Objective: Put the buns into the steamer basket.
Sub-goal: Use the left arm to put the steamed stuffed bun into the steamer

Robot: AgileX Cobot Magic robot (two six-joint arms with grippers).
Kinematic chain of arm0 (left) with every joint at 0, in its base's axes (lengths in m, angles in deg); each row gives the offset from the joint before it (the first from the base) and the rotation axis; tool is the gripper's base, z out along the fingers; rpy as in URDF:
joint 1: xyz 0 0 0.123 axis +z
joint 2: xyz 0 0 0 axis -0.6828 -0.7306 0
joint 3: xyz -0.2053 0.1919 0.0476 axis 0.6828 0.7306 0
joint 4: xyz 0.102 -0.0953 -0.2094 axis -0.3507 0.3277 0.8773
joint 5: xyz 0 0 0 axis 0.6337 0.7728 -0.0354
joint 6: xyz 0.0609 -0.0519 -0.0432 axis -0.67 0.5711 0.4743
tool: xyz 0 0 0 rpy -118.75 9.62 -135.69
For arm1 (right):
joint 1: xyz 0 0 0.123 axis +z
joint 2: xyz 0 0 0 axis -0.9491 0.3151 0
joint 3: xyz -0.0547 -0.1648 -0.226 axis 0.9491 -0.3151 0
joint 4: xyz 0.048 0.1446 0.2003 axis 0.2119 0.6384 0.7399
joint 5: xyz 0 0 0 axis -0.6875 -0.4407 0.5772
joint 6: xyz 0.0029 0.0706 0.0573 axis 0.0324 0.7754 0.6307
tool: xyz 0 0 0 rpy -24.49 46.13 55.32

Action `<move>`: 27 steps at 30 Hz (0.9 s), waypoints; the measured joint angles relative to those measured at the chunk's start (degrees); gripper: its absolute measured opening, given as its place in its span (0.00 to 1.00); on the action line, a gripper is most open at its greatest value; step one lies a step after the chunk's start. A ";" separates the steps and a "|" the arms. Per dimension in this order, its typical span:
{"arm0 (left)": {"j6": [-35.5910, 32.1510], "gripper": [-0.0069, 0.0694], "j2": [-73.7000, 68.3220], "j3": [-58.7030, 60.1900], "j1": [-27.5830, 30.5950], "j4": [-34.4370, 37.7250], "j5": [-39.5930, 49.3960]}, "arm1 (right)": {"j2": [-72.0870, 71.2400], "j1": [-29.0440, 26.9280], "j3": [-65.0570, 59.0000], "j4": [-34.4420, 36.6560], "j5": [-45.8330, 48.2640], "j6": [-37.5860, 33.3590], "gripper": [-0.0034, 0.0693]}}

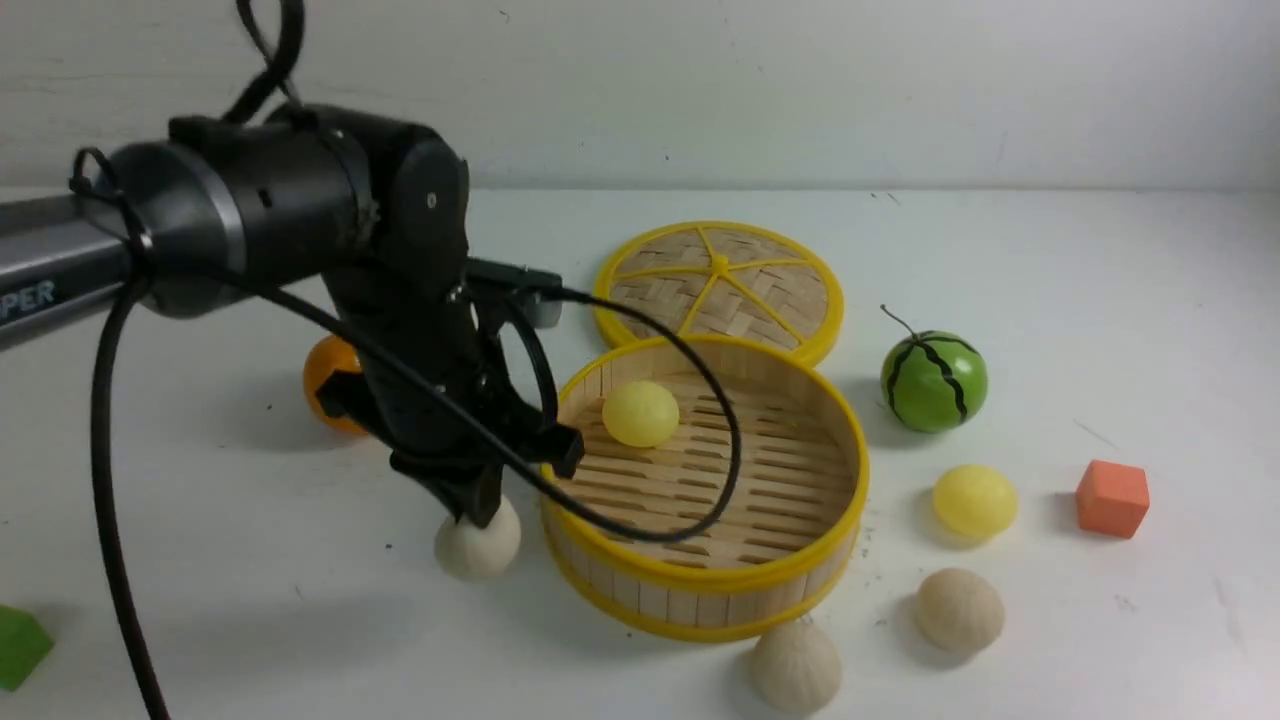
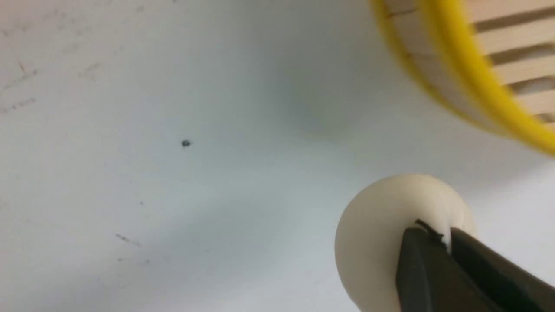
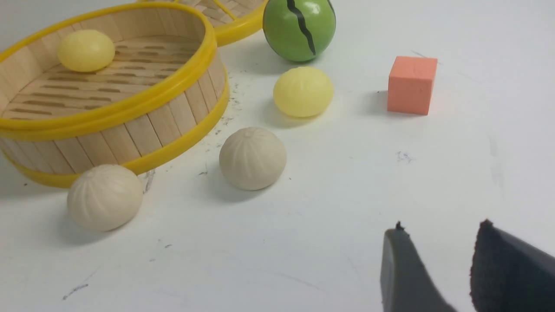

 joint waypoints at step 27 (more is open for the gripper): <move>0.33 0.54 -22.07 -27.01 -4.59 0.50 6.51 | 0.00 0.00 0.00 0.00 0.00 0.00 0.38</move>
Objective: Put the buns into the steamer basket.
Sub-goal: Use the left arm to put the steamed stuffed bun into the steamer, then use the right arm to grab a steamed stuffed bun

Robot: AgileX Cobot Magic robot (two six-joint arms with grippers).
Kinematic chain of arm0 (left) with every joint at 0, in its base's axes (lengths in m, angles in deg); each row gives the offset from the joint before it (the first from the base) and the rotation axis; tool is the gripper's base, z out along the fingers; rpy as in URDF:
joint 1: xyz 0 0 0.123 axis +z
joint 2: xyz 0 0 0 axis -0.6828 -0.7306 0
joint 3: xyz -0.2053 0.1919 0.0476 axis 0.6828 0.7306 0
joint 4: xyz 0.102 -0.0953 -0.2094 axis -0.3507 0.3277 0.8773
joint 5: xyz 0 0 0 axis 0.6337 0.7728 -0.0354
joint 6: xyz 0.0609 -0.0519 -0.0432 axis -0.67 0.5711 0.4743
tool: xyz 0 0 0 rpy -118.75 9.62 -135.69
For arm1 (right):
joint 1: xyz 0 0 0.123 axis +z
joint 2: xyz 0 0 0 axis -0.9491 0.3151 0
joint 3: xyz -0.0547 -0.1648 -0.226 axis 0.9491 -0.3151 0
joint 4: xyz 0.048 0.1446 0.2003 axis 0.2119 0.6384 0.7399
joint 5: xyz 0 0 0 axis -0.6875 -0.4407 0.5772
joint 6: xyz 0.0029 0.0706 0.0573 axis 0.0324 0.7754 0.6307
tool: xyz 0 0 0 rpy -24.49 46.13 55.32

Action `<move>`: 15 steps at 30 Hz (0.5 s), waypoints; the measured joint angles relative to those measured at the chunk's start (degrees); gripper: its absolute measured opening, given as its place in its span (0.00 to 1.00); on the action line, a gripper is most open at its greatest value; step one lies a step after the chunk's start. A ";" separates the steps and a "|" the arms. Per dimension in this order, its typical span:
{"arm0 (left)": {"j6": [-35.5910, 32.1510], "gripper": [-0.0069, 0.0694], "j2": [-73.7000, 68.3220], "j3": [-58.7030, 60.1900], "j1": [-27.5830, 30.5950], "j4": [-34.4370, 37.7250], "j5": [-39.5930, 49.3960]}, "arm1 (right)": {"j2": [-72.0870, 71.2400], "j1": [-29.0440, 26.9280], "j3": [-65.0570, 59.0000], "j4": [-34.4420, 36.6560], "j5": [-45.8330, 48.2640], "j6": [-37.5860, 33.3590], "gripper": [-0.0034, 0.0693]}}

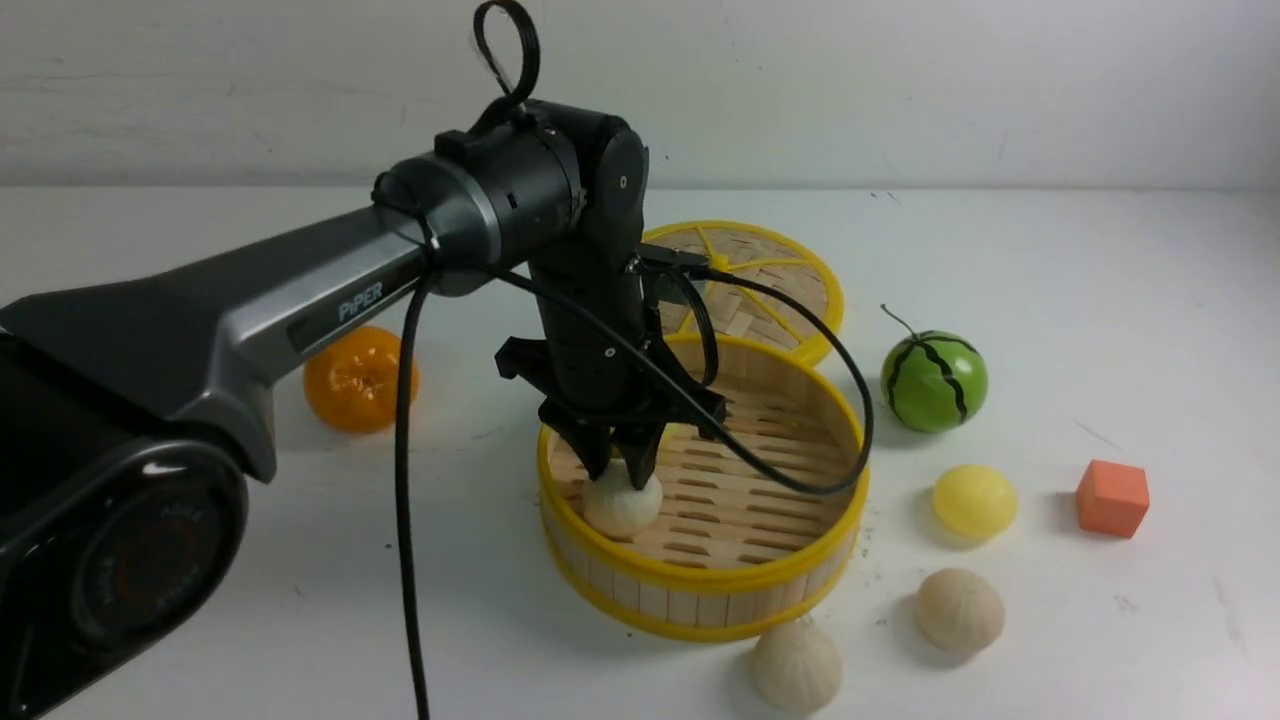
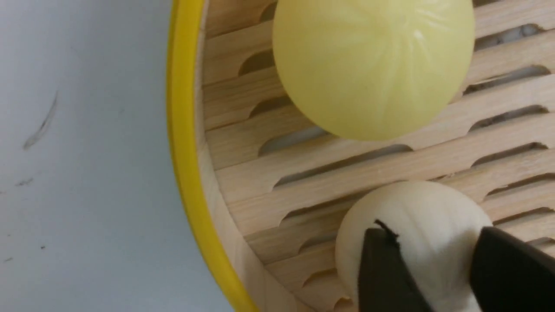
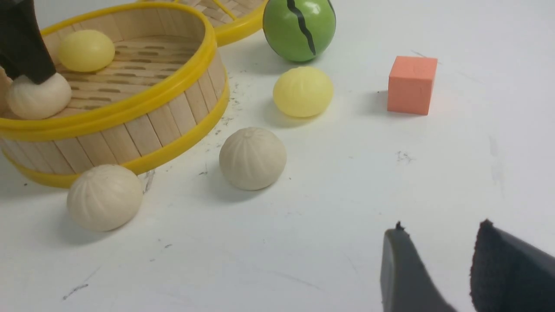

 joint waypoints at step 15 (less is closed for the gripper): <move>4.84 0.07 27.31 4.78 -9.53 -1.70 1.59 | 0.00 0.00 0.00 0.02 0.00 0.00 0.38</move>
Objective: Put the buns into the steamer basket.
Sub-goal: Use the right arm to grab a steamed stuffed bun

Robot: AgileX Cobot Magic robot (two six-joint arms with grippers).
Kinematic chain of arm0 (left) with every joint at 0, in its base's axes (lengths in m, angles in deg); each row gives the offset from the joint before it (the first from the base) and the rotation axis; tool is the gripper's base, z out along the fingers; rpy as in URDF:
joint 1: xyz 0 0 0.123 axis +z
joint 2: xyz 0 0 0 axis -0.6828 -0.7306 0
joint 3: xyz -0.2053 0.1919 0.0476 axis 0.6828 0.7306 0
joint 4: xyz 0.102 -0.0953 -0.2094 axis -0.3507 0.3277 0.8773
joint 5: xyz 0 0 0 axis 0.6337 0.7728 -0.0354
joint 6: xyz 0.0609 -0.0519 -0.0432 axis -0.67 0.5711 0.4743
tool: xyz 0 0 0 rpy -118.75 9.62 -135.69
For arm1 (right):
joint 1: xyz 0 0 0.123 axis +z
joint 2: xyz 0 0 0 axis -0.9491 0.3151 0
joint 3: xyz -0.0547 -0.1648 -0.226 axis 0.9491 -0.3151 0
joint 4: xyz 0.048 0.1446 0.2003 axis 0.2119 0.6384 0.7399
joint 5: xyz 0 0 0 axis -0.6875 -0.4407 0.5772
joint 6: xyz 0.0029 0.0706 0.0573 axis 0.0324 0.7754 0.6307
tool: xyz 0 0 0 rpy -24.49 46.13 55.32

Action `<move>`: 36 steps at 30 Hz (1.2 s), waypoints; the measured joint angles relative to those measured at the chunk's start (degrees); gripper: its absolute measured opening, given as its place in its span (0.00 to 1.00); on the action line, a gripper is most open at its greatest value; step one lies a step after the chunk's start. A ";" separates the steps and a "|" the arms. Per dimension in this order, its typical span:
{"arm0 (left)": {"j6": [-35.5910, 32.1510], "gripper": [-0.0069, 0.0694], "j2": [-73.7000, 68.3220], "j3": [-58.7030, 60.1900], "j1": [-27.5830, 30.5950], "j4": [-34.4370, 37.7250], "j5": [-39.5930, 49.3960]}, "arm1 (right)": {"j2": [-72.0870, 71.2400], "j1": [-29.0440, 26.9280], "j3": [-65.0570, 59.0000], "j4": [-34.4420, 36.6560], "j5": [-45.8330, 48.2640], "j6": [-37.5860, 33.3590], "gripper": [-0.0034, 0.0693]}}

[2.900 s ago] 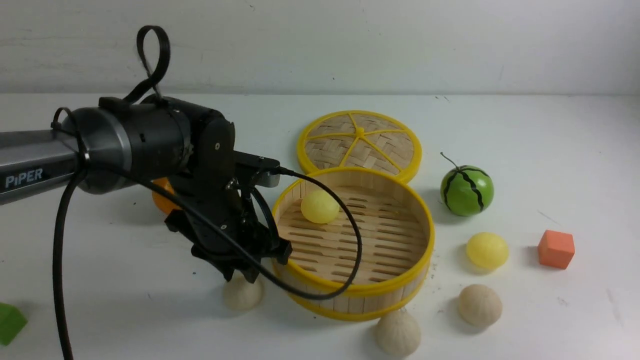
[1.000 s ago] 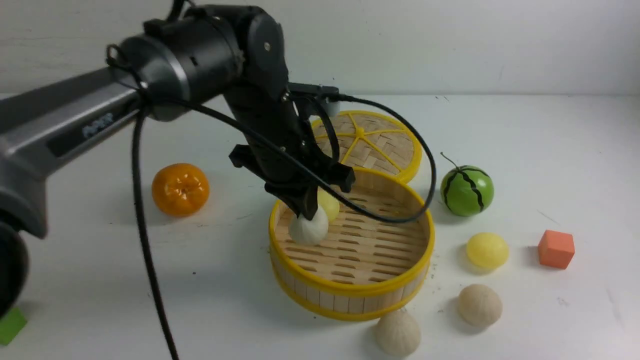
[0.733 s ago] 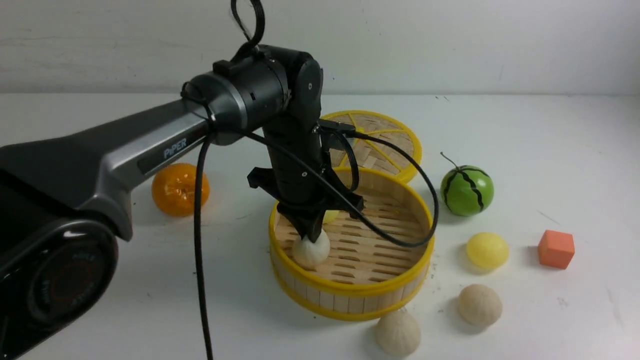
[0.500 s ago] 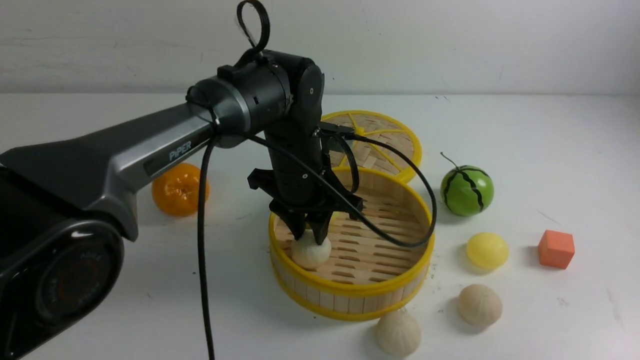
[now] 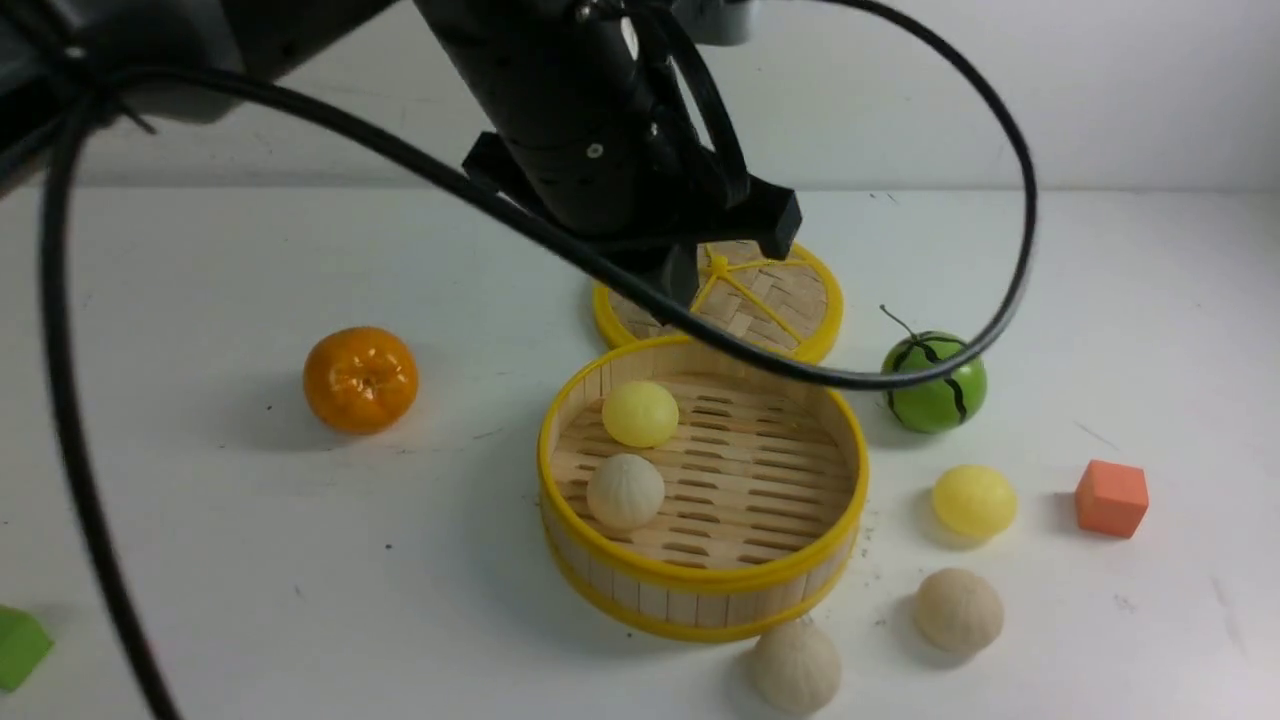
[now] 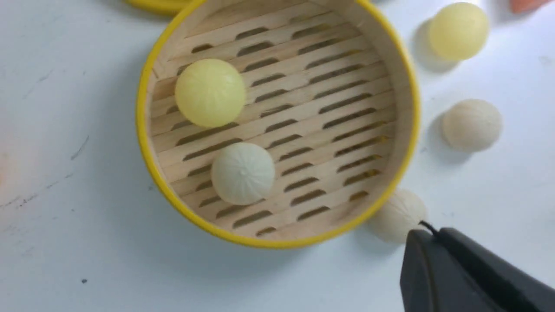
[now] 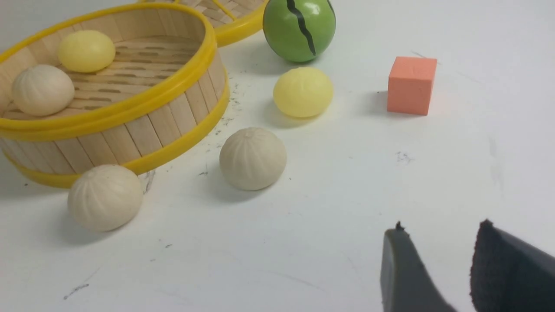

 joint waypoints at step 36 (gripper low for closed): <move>5.20 0.07 82.29 99.48 -13.31 -0.22 -68.73 | 0.00 0.00 -0.49 33.93 -11.59 10.70 0.38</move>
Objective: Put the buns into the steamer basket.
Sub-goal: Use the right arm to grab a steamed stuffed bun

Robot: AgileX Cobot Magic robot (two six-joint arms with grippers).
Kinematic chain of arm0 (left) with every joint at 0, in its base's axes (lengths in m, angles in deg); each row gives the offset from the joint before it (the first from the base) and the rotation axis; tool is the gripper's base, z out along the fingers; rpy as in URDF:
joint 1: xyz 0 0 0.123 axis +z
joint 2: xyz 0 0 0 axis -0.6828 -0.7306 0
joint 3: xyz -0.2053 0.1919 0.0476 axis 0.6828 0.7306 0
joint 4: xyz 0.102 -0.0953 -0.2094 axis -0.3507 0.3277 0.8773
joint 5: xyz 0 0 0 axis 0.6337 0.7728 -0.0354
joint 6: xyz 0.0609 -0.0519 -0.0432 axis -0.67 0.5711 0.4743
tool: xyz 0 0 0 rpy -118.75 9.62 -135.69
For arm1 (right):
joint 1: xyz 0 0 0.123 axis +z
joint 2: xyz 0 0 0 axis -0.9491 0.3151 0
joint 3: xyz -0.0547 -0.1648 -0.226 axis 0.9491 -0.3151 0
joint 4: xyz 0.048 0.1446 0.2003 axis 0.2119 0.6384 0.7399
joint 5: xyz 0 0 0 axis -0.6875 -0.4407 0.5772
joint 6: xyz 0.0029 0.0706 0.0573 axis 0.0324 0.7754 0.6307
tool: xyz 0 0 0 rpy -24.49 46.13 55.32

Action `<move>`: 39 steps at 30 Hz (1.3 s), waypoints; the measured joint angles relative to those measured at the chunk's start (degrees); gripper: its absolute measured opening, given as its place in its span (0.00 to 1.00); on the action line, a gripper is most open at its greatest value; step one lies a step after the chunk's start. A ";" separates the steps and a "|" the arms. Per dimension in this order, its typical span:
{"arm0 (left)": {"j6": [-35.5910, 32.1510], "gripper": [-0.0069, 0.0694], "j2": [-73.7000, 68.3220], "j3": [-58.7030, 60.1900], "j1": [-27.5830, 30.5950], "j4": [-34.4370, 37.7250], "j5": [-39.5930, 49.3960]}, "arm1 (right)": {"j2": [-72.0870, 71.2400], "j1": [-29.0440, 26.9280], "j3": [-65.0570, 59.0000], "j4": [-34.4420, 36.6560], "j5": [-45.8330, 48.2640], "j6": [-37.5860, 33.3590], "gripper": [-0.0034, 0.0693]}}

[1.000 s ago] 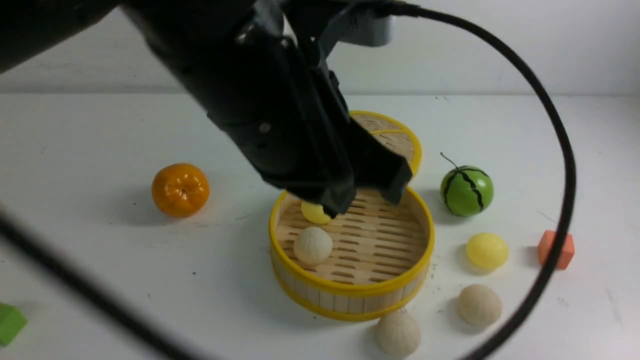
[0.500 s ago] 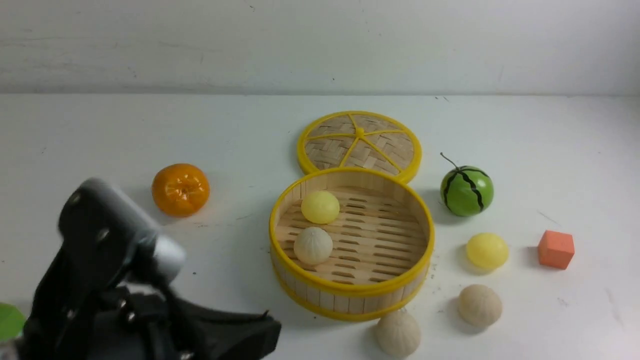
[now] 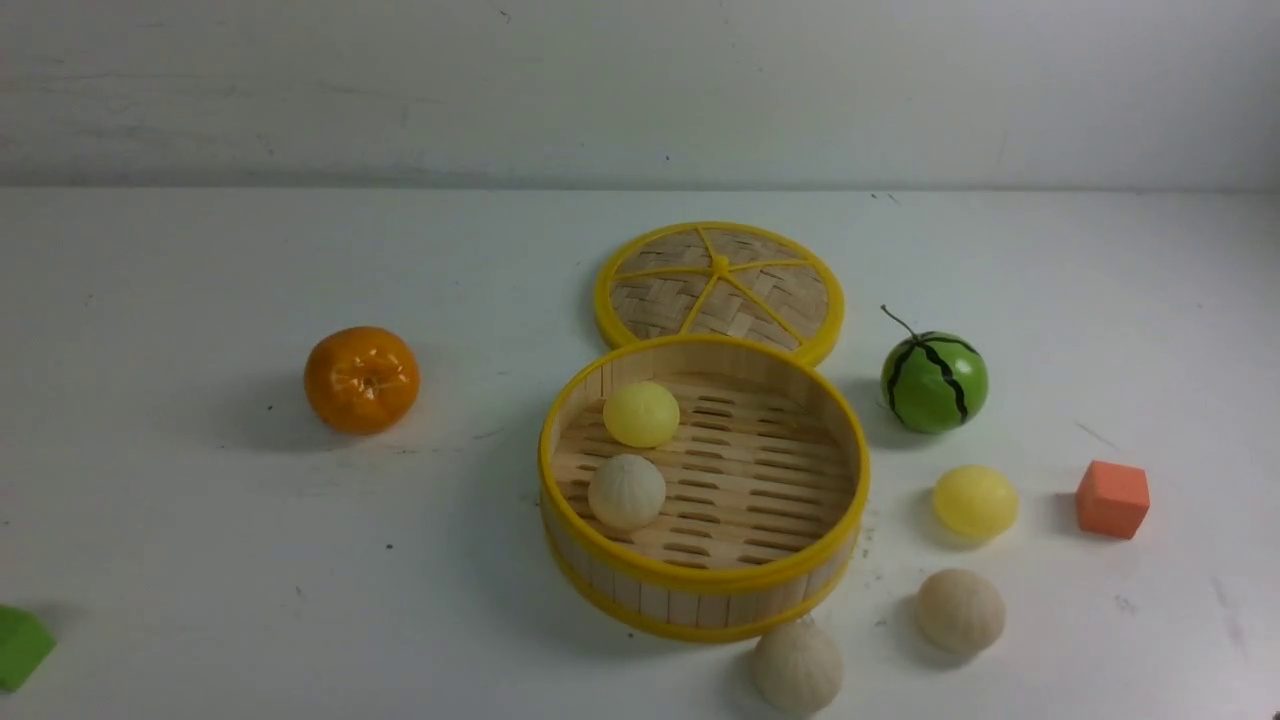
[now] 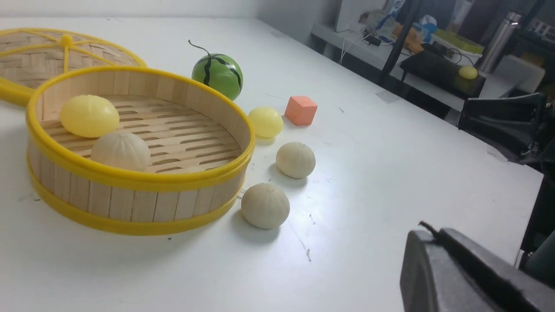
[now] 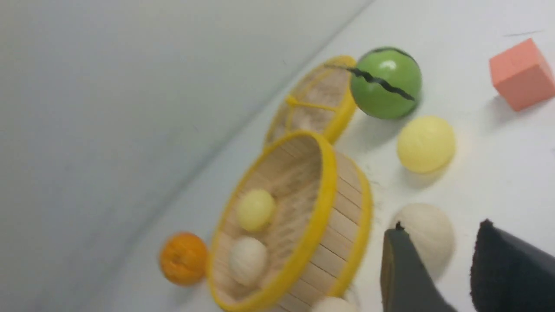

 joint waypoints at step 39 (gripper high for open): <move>0.00 0.08 0.02 0.36 0.00 0.12 1.18 | 90.89 34.62 65.56 -39.13 42.52 4.84 0.25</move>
